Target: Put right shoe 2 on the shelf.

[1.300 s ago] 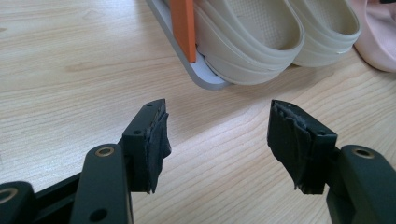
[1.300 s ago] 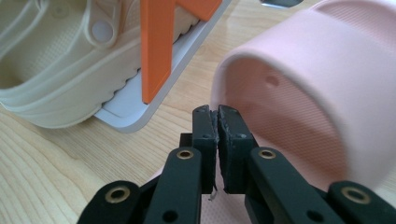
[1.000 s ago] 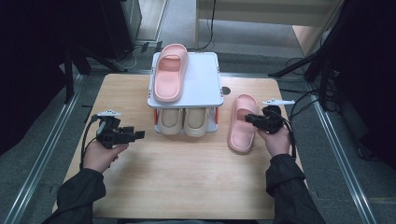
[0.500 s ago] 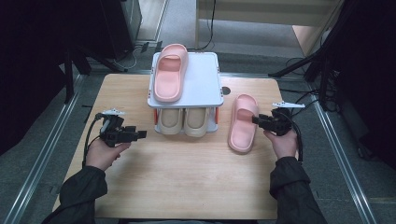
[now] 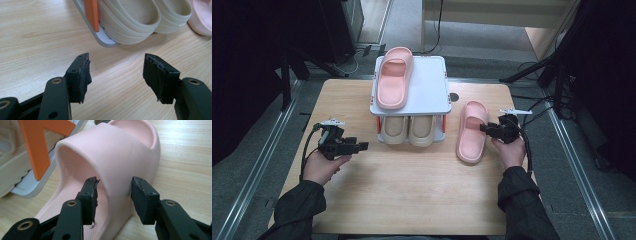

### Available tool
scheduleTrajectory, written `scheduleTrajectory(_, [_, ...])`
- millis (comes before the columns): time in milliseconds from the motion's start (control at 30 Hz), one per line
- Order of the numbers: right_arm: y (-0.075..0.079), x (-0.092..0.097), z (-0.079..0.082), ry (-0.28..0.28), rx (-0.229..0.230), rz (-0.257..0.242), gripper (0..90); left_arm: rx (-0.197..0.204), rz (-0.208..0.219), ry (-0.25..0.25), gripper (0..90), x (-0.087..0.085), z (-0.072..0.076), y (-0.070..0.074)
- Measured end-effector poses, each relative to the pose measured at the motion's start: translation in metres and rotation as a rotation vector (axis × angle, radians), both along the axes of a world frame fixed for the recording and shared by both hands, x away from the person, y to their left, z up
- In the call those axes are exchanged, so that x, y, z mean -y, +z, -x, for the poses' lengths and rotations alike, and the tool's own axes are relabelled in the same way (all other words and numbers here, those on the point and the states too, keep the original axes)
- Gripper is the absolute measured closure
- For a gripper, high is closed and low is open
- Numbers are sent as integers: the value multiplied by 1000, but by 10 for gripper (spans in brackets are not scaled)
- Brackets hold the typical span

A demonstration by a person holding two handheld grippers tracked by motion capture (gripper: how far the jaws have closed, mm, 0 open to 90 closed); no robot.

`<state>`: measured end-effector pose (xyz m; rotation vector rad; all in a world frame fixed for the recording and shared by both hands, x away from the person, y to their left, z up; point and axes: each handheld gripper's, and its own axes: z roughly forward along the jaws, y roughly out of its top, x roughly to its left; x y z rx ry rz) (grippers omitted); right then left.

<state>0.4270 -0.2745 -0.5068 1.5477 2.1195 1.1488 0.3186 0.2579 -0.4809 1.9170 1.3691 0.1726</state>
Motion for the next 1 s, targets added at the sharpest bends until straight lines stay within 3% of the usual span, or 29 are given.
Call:
scheduleTrajectory(200, [-5,1,-8,-23,-1,4,575,-7,1,20,385,-6,5,-3])
scheduleTrajectory(567, [-8,1,-16,-45,-1,-2,611,15,2,34,387,-9,13,-1])
scheduleTrajectory(767, [-9,3,-16,-53,1,-15,639,30,-2,14,388,-7,13,0])
scheduleTrajectory(1000, [-7,1,-14,-81,34,33,738,33,-18,0,386,-4,12,-1])
